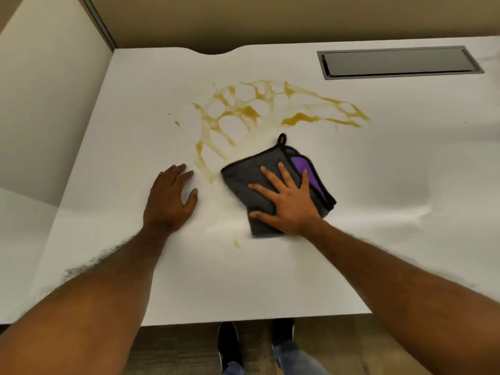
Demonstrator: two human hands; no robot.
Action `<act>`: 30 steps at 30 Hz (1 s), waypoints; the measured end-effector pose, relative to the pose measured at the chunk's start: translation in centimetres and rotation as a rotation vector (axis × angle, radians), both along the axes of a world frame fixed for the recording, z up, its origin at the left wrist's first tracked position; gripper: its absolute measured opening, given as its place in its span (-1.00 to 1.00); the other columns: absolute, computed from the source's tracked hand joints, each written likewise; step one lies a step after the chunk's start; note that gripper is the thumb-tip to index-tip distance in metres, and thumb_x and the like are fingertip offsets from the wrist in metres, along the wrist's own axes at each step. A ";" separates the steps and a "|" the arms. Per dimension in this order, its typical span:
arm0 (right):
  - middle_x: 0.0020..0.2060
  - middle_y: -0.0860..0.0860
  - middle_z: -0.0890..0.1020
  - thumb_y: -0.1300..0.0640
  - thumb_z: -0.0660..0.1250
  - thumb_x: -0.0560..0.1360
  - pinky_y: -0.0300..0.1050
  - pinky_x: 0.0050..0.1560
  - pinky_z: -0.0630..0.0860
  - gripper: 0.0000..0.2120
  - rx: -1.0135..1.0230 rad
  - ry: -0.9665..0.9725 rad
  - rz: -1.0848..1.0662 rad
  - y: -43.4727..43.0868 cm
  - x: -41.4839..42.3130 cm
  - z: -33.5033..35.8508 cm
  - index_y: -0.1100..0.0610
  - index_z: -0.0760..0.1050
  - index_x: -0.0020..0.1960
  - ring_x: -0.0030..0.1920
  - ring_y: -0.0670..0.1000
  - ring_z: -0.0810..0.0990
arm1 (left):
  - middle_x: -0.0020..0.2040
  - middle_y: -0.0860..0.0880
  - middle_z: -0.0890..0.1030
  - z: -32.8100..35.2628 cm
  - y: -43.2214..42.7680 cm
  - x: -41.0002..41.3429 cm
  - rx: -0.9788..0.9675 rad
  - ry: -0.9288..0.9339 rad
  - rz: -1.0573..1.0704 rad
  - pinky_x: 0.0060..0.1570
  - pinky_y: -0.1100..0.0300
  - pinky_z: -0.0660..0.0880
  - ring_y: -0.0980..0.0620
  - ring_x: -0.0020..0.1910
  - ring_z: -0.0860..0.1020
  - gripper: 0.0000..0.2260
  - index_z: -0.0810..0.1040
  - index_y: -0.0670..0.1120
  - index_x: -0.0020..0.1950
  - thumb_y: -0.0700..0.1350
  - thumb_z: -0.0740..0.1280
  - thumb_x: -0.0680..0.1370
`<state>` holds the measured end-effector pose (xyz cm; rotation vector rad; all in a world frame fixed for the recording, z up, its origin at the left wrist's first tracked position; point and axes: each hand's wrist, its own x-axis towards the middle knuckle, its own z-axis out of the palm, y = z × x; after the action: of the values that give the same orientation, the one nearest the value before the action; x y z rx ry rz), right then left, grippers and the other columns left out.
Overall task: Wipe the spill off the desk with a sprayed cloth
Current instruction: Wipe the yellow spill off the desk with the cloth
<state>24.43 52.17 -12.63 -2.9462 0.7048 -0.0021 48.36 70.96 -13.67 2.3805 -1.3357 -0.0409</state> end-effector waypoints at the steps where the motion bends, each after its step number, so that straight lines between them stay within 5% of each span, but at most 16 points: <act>1: 0.59 -0.06 -0.01 -0.54 -0.08 0.41 0.57 0.34 -0.17 -0.28 0.012 0.022 -0.065 -0.1 0.6 0.1 -0.32 0.07 0.50 0.57 0.19 -0.15 | 0.44 -0.06 0.41 -0.1 0.0 0.0 -0.004 -0.004 -0.001 0.48 -0.04 0.17 -0.08 0.46 0.32 -0.53 0.45 -0.08 0.38 0.10 0.17 0.53; 6: 0.58 0.08 -0.16 -0.64 -0.10 0.27 0.58 0.30 -0.28 -0.06 0.019 0.083 -0.069 5.5 2.2 0.6 -0.24 -0.07 0.55 0.53 0.34 -0.26 | 0.44 -0.07 0.42 -0.1 0.1 0.3 0.009 0.001 -0.008 0.46 -0.06 0.23 -0.10 0.44 0.34 -0.52 0.45 -0.07 0.39 0.12 0.17 0.53; 10: 0.59 0.01 -0.03 -0.54 -0.03 0.40 0.57 0.32 -0.20 -0.25 0.009 0.016 0.068 5.4 0.3 -0.1 -0.28 0.04 0.52 0.56 0.25 -0.17 | 0.44 -0.06 0.41 -0.2 0.0 0.3 0.011 0.013 -0.009 0.47 -0.05 0.21 -0.08 0.45 0.33 -0.52 0.44 -0.06 0.40 0.12 0.18 0.54; 13: 0.59 -0.02 0.00 -0.47 -0.05 0.46 0.57 0.33 -0.19 -0.33 0.030 0.013 -0.052 3.8 1.0 0.0 -0.27 0.08 0.52 0.57 0.21 -0.15 | 0.45 -0.06 0.40 -0.1 0.1 0.2 0.002 0.013 -0.002 0.48 -0.05 0.19 -0.07 0.46 0.31 -0.53 0.43 -0.06 0.40 0.11 0.18 0.54; 16: 0.59 0.07 -0.13 -0.56 -0.15 0.37 0.59 0.29 -0.26 -0.16 0.030 0.092 -0.190 6.0 3.5 0.4 -0.21 -0.05 0.55 0.54 0.31 -0.24 | 0.44 -0.07 0.41 -0.2 0.0 0.2 0.001 0.006 -0.011 0.46 -0.08 0.23 -0.09 0.45 0.33 -0.54 0.43 -0.07 0.39 0.09 0.20 0.54; 19: 0.58 0.13 -0.15 -0.62 -0.14 0.29 0.59 0.28 -0.25 -0.06 0.028 0.104 -0.139 9.6 4.0 0.7 -0.19 -0.08 0.56 0.52 0.36 -0.26 | 0.43 -0.09 0.42 -0.1 0.1 0.3 -0.008 0.016 -0.013 0.45 -0.08 0.23 -0.10 0.44 0.34 -0.55 0.44 -0.07 0.39 0.07 0.23 0.54; 22: 0.59 0.05 -0.08 -0.58 -0.06 0.35 0.58 0.31 -0.20 -0.15 0.039 0.045 -0.053 9.5 1.8 0.1 -0.24 -0.01 0.54 0.55 0.28 -0.22 | 0.45 -0.08 0.41 -0.2 0.2 0.3 -0.002 0.030 -0.015 0.48 -0.04 0.18 -0.09 0.46 0.32 -0.56 0.44 -0.08 0.40 0.07 0.21 0.56; 25: 0.60 0.00 -0.05 -0.53 -0.06 0.41 0.58 0.32 -0.22 -0.24 0.039 0.024 -0.162 7.3 1.4 0.0 -0.26 0.04 0.53 0.56 0.24 -0.19 | 0.43 -0.09 0.43 -0.3 0.3 0.2 -0.020 0.016 -0.007 0.47 -0.05 0.21 -0.09 0.43 0.36 -0.56 0.46 -0.09 0.38 0.06 0.18 0.56; 30: 0.58 0.12 -0.16 -0.60 -0.13 0.33 0.59 0.29 -0.31 -0.11 0.064 0.084 -0.319 9.4 5.7 0.8 -0.22 -0.11 0.55 0.52 0.36 -0.28 | 0.40 -0.11 0.47 -0.1 0.3 0.1 -0.027 0.023 0.018 0.38 -0.11 0.33 -0.11 0.38 0.41 -0.57 0.49 -0.11 0.35 0.01 0.20 0.53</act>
<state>30.15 61.54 -11.83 -2.7542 1.1555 0.1151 48.42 71.24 -13.81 2.3621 -1.2967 -0.0452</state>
